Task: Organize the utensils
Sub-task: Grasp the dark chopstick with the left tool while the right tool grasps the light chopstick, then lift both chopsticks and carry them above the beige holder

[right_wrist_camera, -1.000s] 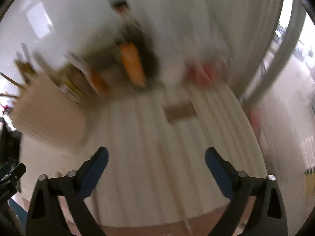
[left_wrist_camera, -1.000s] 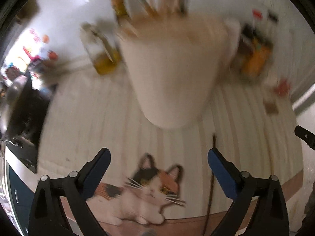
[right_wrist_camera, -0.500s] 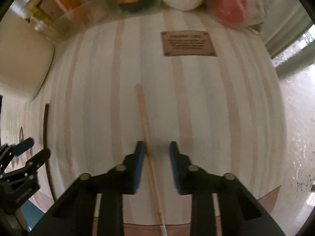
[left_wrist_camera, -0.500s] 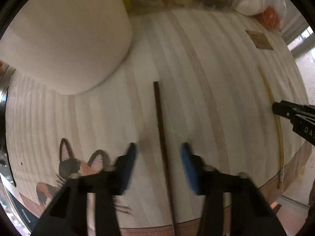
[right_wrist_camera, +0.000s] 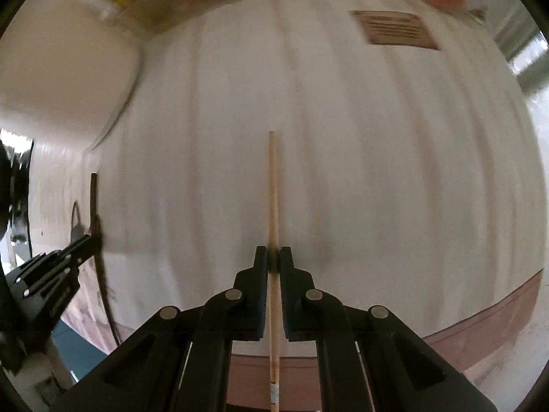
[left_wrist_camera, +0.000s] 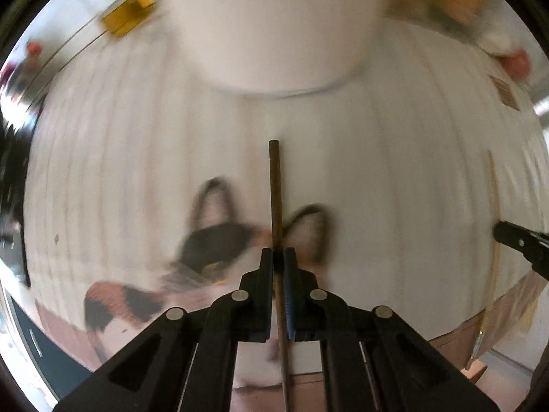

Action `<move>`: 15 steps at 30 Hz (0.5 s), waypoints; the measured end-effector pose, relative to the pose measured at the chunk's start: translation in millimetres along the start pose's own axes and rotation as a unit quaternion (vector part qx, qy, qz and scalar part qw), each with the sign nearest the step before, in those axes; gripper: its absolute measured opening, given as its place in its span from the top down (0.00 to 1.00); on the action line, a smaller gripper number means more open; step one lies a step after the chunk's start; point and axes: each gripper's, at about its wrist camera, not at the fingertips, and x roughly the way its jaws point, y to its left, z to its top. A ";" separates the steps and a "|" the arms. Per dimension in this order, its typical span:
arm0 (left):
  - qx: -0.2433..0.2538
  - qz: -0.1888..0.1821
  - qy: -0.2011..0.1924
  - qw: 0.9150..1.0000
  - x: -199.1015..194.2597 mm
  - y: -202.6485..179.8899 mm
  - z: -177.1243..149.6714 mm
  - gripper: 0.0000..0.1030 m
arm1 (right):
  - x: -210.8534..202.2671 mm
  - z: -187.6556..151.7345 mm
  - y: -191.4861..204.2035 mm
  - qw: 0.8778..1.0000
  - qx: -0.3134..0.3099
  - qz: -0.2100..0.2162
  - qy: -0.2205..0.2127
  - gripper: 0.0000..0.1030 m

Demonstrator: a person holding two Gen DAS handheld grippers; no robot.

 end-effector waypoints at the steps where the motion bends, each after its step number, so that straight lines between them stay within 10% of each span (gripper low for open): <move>1: -0.008 -0.001 0.002 1.000 0.3 7.1 -1.8 0.97 | 1.4 -1.5 7.0 1.000 -0.006 -0.003 0.000 0.93; 15: -0.040 -0.049 0.010 0.998 -3.9 60.9 18.0 0.94 | 11.4 19.6 52.9 0.996 -0.057 -0.070 0.029 0.86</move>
